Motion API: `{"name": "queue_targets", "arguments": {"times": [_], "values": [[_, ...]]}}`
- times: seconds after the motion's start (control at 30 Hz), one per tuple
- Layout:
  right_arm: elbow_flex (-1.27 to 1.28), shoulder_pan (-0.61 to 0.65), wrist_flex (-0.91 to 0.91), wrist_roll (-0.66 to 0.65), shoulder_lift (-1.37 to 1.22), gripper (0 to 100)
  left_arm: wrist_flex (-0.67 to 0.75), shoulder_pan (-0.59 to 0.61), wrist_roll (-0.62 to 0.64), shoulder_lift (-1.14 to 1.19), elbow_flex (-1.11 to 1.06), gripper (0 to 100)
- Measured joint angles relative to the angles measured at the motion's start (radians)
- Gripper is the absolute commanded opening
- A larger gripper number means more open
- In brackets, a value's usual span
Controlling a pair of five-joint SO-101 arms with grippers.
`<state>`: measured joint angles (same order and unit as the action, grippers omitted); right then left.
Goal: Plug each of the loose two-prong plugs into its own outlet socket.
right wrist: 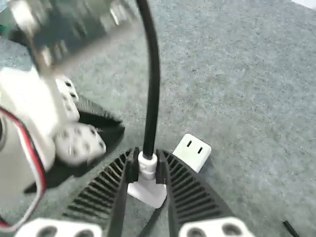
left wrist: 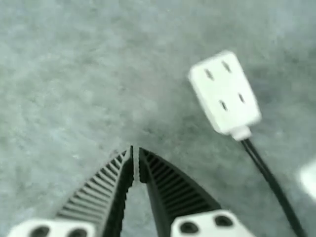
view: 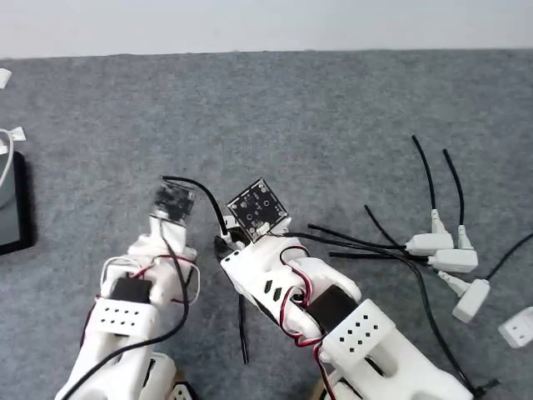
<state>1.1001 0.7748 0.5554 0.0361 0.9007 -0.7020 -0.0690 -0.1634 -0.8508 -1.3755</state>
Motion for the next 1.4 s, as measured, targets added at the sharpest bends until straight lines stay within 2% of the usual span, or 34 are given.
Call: {"name": "queue_targets", "arguments": {"times": [0.17,0.3,0.47,0.77,1.03,1.23,1.4], "values": [[0.000,0.000,0.020,-0.018,0.000,0.8,-0.023,-0.037,-0.189,-0.002,-0.020,1],[0.000,0.000,0.064,-0.028,0.000,0.8,-0.049,-0.043,-0.247,-0.002,-0.020,1],[0.000,0.000,0.068,-0.028,0.000,0.8,-0.049,-0.041,-0.238,-0.002,-0.020,1],[-0.038,-0.109,0.124,-0.028,0.000,0.8,-0.049,0.081,-0.035,-0.002,0.031,1],[-0.078,-0.035,0.249,-0.023,0.032,0.8,-0.049,0.069,0.026,0.015,0.034,1],[-0.078,-0.003,0.275,-0.023,0.098,0.8,-0.049,0.038,0.025,0.155,0.100,1],[-0.078,0.017,0.275,-0.035,0.098,0.8,-0.049,0.038,-0.098,0.161,0.109,1]]}}
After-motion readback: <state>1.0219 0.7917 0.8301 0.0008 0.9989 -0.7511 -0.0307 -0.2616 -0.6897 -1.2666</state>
